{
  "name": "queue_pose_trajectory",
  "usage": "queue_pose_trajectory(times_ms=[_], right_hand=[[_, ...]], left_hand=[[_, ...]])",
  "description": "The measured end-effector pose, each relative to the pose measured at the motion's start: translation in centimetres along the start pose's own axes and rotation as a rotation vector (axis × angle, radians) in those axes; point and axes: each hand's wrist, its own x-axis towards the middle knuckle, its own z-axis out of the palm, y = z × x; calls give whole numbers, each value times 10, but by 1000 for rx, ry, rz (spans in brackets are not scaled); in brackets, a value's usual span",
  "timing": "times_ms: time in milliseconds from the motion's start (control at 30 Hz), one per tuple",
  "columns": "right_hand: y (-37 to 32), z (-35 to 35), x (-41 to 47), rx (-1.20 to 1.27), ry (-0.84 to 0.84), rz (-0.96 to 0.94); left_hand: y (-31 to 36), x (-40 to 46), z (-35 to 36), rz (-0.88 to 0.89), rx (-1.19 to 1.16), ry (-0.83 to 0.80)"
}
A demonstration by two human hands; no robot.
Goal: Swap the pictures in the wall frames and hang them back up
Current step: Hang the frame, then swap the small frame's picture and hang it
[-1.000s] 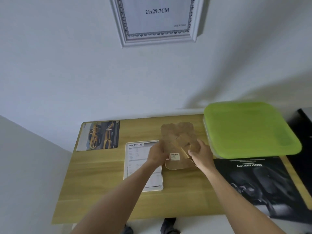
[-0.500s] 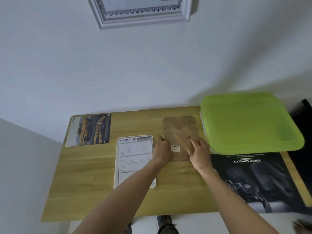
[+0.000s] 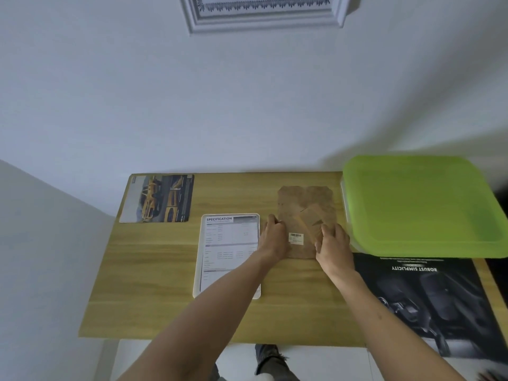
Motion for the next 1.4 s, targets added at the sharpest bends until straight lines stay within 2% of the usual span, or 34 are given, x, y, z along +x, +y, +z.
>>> queue_pose_trajectory(times_ms=[100, 200, 300, 400, 567, 667, 800, 900, 1167, 1400], right_hand=[[-11, -4, -8, -167, 118, -84], [-34, -4, -20, -151, 207, -217], [-70, -1, -37, -25, 160, -324], [-106, 8, -54, -8, 66, -393], [-142, 22, -69, -114, -30, -266], [-150, 28, -72, -174, -54, -188], [-157, 39, -76, -179, -69, -141], [-164, 48, -82, -71, -103, -46], [-169, 56, -85, 159, -144, 89], [-160, 57, -82, 173, -122, 51]], left_hand=[[-12, -10, -15, 62, -107, 1], [-41, -27, -36, 82, -157, 133], [-80, -44, -54, -10, -172, 241], [-115, -64, -70, -129, -145, 277], [-150, -94, -85, -298, 29, 213], [-163, -103, -81, -318, 38, 141], [-166, -104, -76, -301, 28, 146], [-163, -104, -72, -339, -20, 163], [-158, -100, -65, -543, -372, 236], [-158, -102, -71, -463, -344, 334]])
